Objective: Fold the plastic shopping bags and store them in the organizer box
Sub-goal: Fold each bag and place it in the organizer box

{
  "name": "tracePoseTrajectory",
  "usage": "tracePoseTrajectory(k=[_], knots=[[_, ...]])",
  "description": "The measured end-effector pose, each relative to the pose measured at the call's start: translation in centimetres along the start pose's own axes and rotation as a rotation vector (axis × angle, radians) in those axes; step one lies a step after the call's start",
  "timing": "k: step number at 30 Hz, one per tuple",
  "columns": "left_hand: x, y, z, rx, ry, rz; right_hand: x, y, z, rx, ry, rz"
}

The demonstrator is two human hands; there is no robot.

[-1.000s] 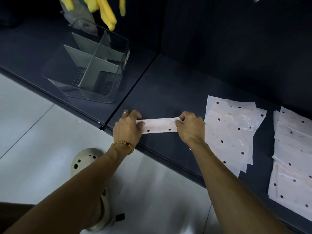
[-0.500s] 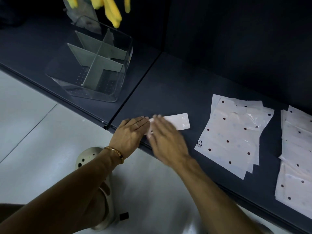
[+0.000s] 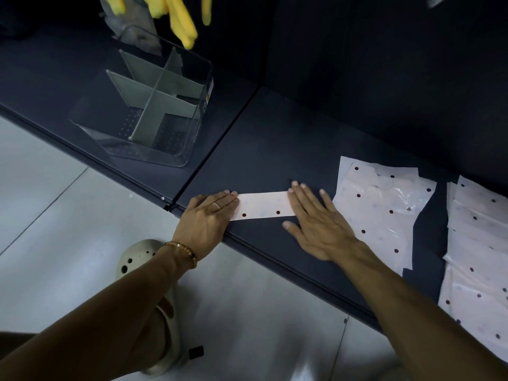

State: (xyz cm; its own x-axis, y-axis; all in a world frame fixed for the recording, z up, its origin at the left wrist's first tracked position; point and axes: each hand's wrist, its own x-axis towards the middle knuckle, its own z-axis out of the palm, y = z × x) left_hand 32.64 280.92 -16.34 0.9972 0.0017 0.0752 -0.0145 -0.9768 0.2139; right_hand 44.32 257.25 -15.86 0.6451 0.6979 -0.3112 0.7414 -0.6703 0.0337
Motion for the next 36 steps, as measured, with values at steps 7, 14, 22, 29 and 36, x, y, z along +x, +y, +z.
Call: tracePoseTrajectory(k=[7,14,22,29,36], knots=[[-2.7,1.9,-0.8,0.176,0.1,0.043,-1.6,-5.8,-1.0,0.098,0.358,-0.085],[-3.8,1.9,-2.3,0.083,-0.084,0.16,-2.2,-6.3,-0.6,0.204,0.364,-0.035],[-1.7,3.4,-2.8,-0.43,-0.081,-0.163,-1.7,-8.1,-1.2,0.734,0.368,0.111],[1.2,4.3,-2.9,-0.603,-0.114,-0.483,0.4,-6.8,-2.3,1.063,0.215,0.404],[2.4,4.3,-2.5,-0.39,-0.158,-0.64,2.7,-7.0,-3.2,0.916,0.124,0.504]])
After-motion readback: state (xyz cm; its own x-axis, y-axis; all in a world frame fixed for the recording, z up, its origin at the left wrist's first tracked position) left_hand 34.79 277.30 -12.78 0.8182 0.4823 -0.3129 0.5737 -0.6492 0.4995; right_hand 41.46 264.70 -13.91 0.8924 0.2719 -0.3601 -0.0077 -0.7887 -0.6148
